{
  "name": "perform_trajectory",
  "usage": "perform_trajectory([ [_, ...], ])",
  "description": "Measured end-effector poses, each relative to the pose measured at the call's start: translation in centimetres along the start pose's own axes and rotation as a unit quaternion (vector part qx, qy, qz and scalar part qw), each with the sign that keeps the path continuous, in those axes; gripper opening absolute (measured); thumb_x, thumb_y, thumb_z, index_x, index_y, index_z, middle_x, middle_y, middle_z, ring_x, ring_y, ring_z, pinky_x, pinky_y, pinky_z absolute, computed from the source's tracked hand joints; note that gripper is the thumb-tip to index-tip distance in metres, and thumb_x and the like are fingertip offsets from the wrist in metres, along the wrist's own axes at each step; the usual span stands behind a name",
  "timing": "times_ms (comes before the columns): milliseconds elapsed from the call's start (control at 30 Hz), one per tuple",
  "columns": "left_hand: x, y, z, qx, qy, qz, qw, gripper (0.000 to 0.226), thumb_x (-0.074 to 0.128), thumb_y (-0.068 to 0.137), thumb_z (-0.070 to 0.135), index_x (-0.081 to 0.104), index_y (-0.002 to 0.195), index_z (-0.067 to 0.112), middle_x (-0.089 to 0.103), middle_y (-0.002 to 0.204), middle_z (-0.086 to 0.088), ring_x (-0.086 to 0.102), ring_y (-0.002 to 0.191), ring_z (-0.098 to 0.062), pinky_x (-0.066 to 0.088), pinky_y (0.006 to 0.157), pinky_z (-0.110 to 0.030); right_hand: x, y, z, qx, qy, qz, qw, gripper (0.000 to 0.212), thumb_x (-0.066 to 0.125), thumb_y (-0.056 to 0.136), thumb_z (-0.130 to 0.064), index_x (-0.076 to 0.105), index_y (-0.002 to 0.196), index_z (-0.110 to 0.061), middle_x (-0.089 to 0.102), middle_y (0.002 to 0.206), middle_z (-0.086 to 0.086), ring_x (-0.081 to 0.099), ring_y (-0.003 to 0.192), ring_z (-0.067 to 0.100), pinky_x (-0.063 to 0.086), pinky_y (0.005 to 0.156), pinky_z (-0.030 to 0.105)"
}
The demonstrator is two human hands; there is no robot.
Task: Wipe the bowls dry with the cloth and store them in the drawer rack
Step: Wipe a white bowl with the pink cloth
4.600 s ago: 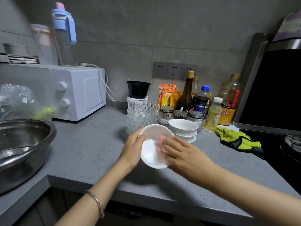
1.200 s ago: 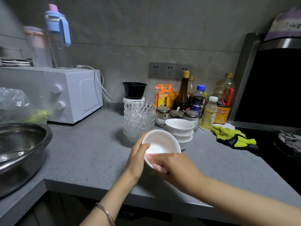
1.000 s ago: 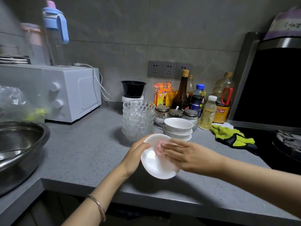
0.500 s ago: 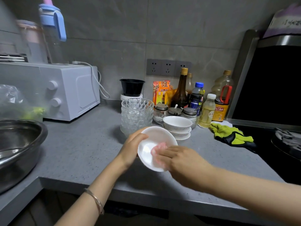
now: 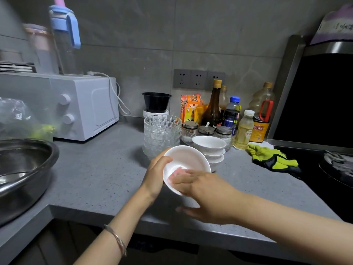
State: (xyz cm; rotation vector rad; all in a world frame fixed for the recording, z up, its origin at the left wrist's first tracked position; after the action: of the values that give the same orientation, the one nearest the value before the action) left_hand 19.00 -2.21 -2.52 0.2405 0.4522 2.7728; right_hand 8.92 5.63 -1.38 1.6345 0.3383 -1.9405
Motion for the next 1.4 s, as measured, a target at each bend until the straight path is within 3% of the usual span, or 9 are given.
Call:
perform_trajectory([
  [133,-0.2,-0.2,-0.2,-0.028,0.000,-0.011,1.000,0.034,0.037,0.094,0.002,0.064,0.082,0.017,0.069,0.064,0.015,0.063,0.071,-0.002,0.047,0.063,-0.009,1.1,0.0,1.3,0.024,-0.036,0.010,0.999,0.070,0.039,0.086,-0.058,0.054,0.131,-0.007,0.048,0.142,0.008,0.044,0.132,0.025,0.017,0.115,0.037],
  [300,-0.8,-0.1,-0.5,-0.023,0.010,0.021,0.999,0.034,0.038,0.095,0.005,0.066,0.088,0.024,0.068,0.083,0.008,0.061,0.075,-0.005,0.048,0.065,-0.010,-0.3,0.0,1.7,0.038,-0.122,-0.023,0.991,0.060,0.063,0.077,-0.059,0.067,0.115,-0.013,0.066,0.120,0.001,0.060,0.113,0.019,0.038,0.105,0.029],
  [433,-0.9,-0.2,-0.1,-0.029,0.012,0.026,0.999,0.033,0.038,0.094,0.004,0.066,0.085,0.020,0.067,0.077,0.009,0.061,0.066,0.002,0.046,0.061,-0.008,-2.3,-0.6,2.0,-0.008,0.071,-0.066,0.995,0.034,0.057,0.092,-0.036,0.059,0.115,-0.012,0.060,0.123,0.001,0.051,0.114,0.020,0.039,0.098,0.035],
  [567,-1.1,-0.3,-0.3,-0.088,-0.029,0.029,0.995,0.031,0.039,0.095,0.011,0.065,0.079,0.017,0.067,0.064,0.006,0.062,0.061,-0.005,0.047,0.054,-0.013,-4.3,-1.1,2.6,0.035,0.227,-0.060,0.971,0.037,0.046,0.097,-0.029,0.057,0.129,-0.015,0.046,0.142,-0.009,0.038,0.125,-0.003,0.025,0.103,0.003],
  [767,-1.2,-0.5,-0.5,-0.139,-0.067,0.054,0.986,0.022,0.050,0.084,0.030,0.067,0.087,0.016,0.069,0.081,-0.008,0.062,0.080,-0.024,0.044,0.069,-0.029,-4.9,-2.0,2.9,0.134,0.122,0.168,0.969,0.035,0.048,0.097,-0.030,0.055,0.131,-0.025,0.055,0.135,-0.010,0.050,0.120,0.008,0.027,0.098,0.010],
  [900,-1.7,-0.2,-0.7,-0.160,-0.083,0.083,0.980,0.026,0.042,0.093,0.022,0.064,0.080,0.015,0.068,0.060,0.000,0.059,0.067,-0.020,0.043,0.059,-0.027,-3.4,-2.8,0.6,0.059,0.129,0.172,0.975,0.050,0.031,0.097,-0.052,0.060,0.127,-0.024,0.060,0.128,-0.010,0.052,0.115,0.003,0.034,0.096,0.011],
  [1067,-0.9,-0.4,-1.4,-0.208,-0.088,0.067,0.972,0.025,0.042,0.091,0.026,0.062,0.091,0.012,0.065,0.078,-0.009,0.059,0.074,-0.022,0.046,0.063,-0.029,-3.2,-1.8,1.8,0.101,0.209,0.239,0.943,0.039,0.041,0.092,-0.048,0.067,0.092,-0.019,0.065,0.089,-0.008,0.054,0.083,0.008,0.045,0.073,0.033],
  [1267,-0.4,-0.2,-1.4,-0.244,-0.080,0.041,0.966,0.034,0.044,0.087,0.031,0.064,0.101,0.007,0.066,0.086,-0.014,0.061,0.077,-0.027,0.048,0.070,-0.033,-2.7,-0.9,-0.5,0.030,0.082,0.236,0.968,0.039,0.038,0.097,-0.043,0.059,0.115,-0.017,0.062,0.093,-0.001,0.053,0.083,0.017,0.041,0.075,0.031],
  [1400,-0.5,-0.1,-1.2,-0.246,-0.084,0.037,0.965,0.026,0.045,0.088,0.030,0.063,0.091,0.011,0.063,0.076,-0.009,0.057,0.069,-0.023,0.045,0.064,-0.030,-2.4,-0.8,0.2,0.051,0.021,0.267,0.962,0.042,0.044,0.093,-0.054,0.064,0.100,-0.018,0.057,0.078,-0.002,0.050,0.072,0.019,0.038,0.065,0.029],
])
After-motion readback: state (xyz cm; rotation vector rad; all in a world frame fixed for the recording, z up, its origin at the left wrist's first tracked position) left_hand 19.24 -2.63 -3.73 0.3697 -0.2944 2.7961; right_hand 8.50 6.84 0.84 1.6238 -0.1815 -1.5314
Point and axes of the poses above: each hand's wrist, its own y-axis towards the middle knuckle, its own x-axis out of the palm, z = x × y, the point moved 4 cm from there along y, towards the middle knuckle
